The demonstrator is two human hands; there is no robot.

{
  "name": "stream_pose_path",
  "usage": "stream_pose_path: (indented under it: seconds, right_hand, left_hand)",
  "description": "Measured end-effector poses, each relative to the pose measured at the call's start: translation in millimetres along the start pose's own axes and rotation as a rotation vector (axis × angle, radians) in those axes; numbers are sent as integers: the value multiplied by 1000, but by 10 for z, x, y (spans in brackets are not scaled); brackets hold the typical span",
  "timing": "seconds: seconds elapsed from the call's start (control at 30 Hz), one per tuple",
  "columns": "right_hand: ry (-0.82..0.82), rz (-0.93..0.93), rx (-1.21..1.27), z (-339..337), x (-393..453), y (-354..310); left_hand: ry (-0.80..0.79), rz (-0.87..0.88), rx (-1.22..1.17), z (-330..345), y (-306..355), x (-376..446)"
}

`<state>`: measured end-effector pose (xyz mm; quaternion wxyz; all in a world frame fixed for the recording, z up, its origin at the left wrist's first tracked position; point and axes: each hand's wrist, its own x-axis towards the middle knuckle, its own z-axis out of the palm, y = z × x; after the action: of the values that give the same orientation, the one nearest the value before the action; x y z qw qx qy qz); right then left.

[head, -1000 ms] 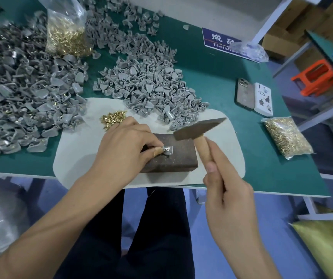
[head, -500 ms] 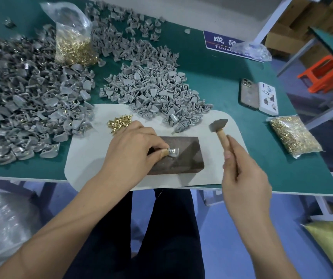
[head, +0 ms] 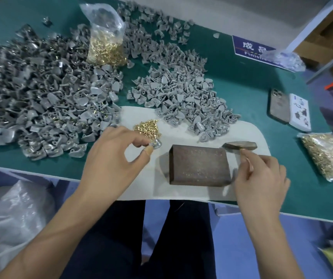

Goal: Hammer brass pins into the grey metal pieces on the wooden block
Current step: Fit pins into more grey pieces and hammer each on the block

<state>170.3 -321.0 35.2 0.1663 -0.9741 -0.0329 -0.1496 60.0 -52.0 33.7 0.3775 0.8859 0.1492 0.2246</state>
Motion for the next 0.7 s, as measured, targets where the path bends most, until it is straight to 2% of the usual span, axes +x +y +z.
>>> stream_pose_path:
  seconds: [0.1, 0.2, 0.33, 0.47, 0.57, 0.7]
  right_hand:
    - [14, -168, 257, 20, 49, -356]
    - [-96, -337, 350, 102, 72, -798]
    - [-296, -442, 294, 290, 86, -1263]
    - [-420, -505, 235, 440, 79, -1549]
    - [-450, -553, 191, 509, 42, -1686]
    - [-412, -623, 52, 517, 42, -1781]
  left_hand:
    - [67, -34, 48, -156, -175, 37]
    - [114, -57, 122, -321, -376, 102]
    - [170, -75, 236, -496, -578, 155]
    - [184, -89, 300, -569, -674, 180]
    - [163, -128, 312, -572, -706, 188]
    - [148, -165, 337, -543, -726, 165]
